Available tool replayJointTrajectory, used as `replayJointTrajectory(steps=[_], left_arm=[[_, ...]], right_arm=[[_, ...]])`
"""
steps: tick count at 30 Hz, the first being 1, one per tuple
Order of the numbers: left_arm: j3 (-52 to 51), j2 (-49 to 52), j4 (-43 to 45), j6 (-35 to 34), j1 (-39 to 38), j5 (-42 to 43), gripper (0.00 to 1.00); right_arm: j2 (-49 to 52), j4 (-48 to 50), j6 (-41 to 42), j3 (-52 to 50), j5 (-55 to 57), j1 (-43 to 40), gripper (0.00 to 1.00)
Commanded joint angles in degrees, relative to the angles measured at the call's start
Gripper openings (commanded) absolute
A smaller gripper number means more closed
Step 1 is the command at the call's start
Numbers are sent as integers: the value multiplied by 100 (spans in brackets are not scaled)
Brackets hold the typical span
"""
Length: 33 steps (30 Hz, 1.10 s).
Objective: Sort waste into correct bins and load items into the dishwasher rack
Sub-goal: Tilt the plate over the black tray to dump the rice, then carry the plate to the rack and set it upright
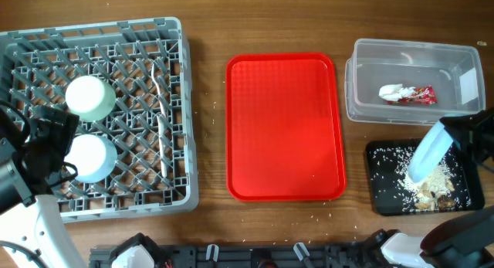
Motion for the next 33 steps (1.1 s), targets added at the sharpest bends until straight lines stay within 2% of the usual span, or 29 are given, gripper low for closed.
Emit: replayJointTrajectory(steps=[1,2,4,5,6,7,8,9,12,13,18,22,23,25,27,29,31,33], left_arm=[[9,2,11,70,28,85,100],[9,2,11,70,28,85,100],[9,2,11,70,28,85,100],[9,2,11,70,28,85,100],[9,2,11,70,28,85,100],[9,2,11,70,28,85,100],[9,2,11,70,28,85,100],[9,2,11,70,28,85,100],[9,2,11,70,28,85,100],[9,2,11,70,28,85,100],[9,2,11,70,28,85,100],[9,2,11,70,28,85,100],[9,2,11,70,28,85,100],[9,2,11,70,28,85,100],[9,2,11,70,28,85,100],[9,2,11,70,28,85,100],[9,2,11,70,28,85,100],[9,2,11,70,28,85,100]], right_arm=[[-31,-42,-264,7,-490,22,4],[-33,-227,-173,9,-638,20,4],[-50,-212,-525,9,-1088,13,4],[-50,-4,-50,9,-780,13,4],[-59,-249,-133,9,-1019,11,4],[-74,-341,-693,9,-1438,11,4],[-74,-120,-656,9,-1296,17,4],[-72,-278,-168,9,-1078,22,4],[-173,-1329,-1670,9,-2844,22,4],[-251,-1576,-1797,9,-3200,22,4],[-1038,-1652,-1720,31,-3300,254,4],[-1602,-1355,-1381,31,-3600,1161,4],[-1700,-975,-1027,31,-3974,1655,4],[-1735,291,199,31,-4395,2538,4],[-1714,2105,1797,31,-4218,3473,4],[-1711,4315,3659,31,-3263,4653,4],[-1598,6712,5403,28,-1834,6026,4],[-1311,7840,6028,28,-1110,6686,4]])
